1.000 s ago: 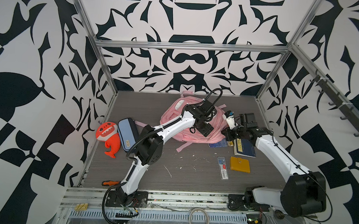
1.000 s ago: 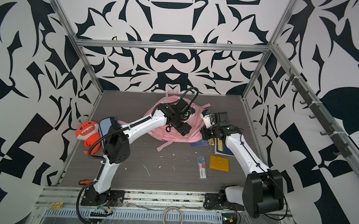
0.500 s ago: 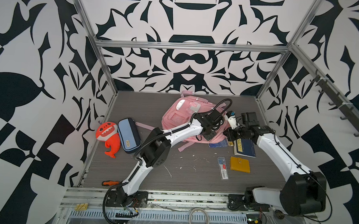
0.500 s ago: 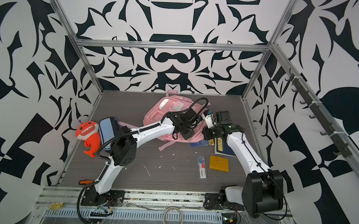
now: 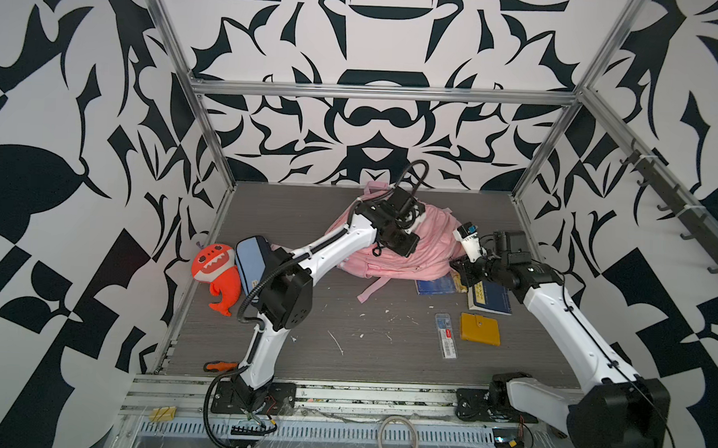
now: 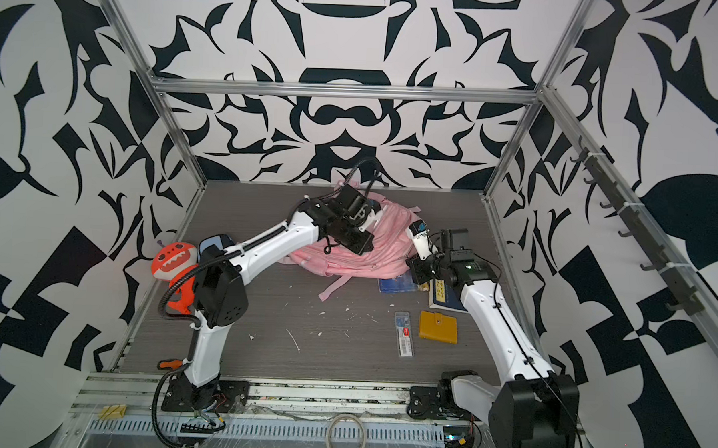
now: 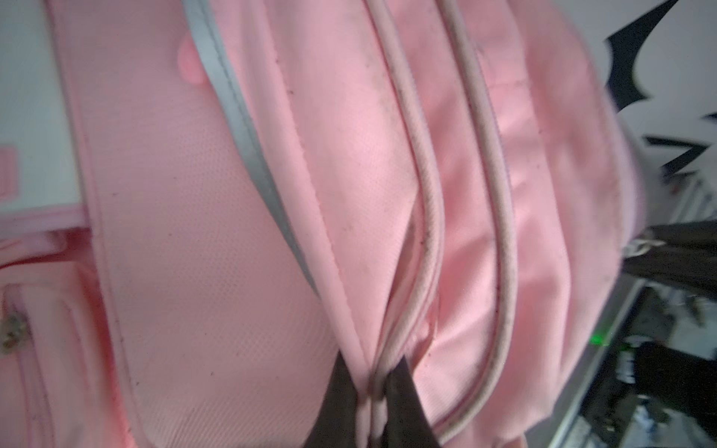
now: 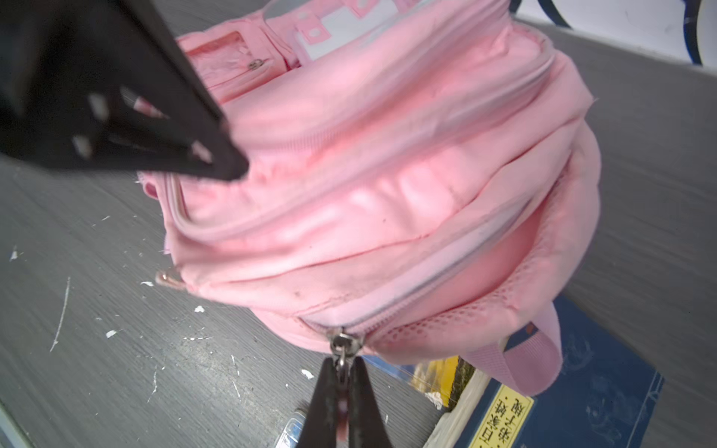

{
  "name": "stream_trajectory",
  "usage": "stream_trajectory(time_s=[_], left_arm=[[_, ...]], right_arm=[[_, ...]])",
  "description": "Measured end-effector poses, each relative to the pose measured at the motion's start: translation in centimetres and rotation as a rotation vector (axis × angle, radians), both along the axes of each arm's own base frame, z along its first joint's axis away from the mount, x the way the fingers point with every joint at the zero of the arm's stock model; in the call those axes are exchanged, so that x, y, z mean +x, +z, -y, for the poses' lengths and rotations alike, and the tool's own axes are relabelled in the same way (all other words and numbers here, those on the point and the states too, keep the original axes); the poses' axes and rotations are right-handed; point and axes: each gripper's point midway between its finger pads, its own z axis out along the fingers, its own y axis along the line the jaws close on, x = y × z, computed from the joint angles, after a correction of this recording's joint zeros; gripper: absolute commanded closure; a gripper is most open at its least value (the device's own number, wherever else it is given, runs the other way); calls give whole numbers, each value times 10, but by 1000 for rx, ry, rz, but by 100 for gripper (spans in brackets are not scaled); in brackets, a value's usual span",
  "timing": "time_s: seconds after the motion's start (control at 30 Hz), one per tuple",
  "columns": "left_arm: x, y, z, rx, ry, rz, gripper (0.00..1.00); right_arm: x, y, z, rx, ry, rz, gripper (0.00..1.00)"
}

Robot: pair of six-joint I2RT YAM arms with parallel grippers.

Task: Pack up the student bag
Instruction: 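Pull the unzipped flap back with left gripper while right gripper holds zipper, then release zipper and move right gripper to the Animal Farm book while left holds flap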

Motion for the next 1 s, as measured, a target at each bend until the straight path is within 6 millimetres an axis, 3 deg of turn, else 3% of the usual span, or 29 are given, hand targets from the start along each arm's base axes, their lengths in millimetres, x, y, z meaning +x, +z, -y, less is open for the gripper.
stream_trajectory(time_s=[0.1, 0.4, 0.53, 0.77, 1.0], left_arm=[[9, 23, -6, -82, 53, -53, 100], [9, 67, 4, -245, 160, -199, 100], [16, 78, 7, -343, 212, -285, 100], [33, 88, -1, -424, 279, -332, 100], [35, 75, -22, -422, 322, -338, 100]], right_arm=[[-6, 4, -13, -10, 69, 27, 100], [-37, -2, -93, -96, 319, 59, 100], [-34, -16, -124, -128, 331, 71, 100], [-15, -34, -146, -110, 256, 84, 100], [-16, -23, -145, -43, 220, 85, 66]])
